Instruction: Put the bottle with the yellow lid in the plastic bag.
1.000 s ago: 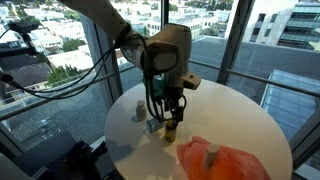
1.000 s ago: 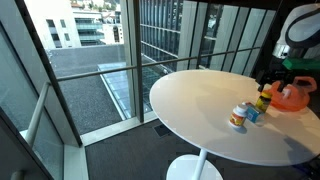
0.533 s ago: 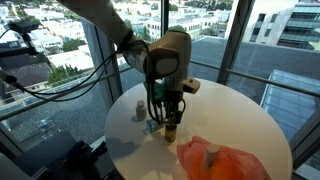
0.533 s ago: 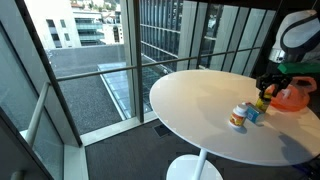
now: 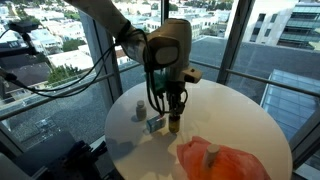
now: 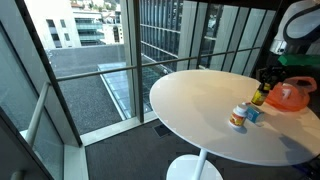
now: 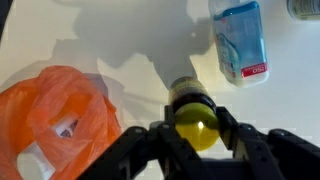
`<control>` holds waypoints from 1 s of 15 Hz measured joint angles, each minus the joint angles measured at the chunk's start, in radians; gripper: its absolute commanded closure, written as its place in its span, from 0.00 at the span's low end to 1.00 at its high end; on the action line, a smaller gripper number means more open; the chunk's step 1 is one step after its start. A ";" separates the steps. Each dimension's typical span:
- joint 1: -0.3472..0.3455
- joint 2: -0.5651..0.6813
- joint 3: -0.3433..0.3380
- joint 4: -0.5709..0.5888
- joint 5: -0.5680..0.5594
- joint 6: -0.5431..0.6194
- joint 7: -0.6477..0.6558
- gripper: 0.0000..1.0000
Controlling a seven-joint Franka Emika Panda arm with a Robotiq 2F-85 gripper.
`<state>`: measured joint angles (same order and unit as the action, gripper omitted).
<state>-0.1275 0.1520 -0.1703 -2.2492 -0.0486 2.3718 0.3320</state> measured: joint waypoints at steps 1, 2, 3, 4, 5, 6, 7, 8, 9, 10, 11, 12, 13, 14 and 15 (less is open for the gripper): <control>0.000 -0.024 0.000 0.002 0.000 -0.009 0.000 0.80; 0.000 -0.050 -0.002 0.005 0.000 -0.024 0.000 0.80; -0.001 -0.074 -0.003 0.009 0.000 -0.040 0.000 0.80; -0.004 -0.096 -0.005 0.014 0.000 -0.058 0.000 0.80; -0.007 -0.115 -0.008 0.021 -0.001 -0.075 0.000 0.80; -0.012 -0.131 -0.011 0.028 -0.002 -0.091 0.000 0.80; -0.018 -0.143 -0.013 0.034 -0.003 -0.101 0.000 0.80; -0.026 -0.153 -0.017 0.041 -0.004 -0.107 0.000 0.80; -0.035 -0.160 -0.021 0.049 -0.005 -0.112 0.000 0.80; -0.044 -0.164 -0.026 0.056 -0.005 -0.116 0.000 0.80; -0.054 -0.167 -0.032 0.064 -0.005 -0.119 0.000 0.80; -0.064 -0.169 -0.039 0.073 -0.005 -0.122 0.000 0.80; -0.074 -0.170 -0.046 0.082 -0.005 -0.124 0.000 0.80; -0.084 -0.171 -0.052 0.090 -0.005 -0.126 0.000 0.80; -0.094 -0.171 -0.060 0.100 -0.005 -0.130 0.000 0.80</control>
<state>-0.2214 -0.0190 -0.2303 -2.1489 -0.0534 2.2420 0.3323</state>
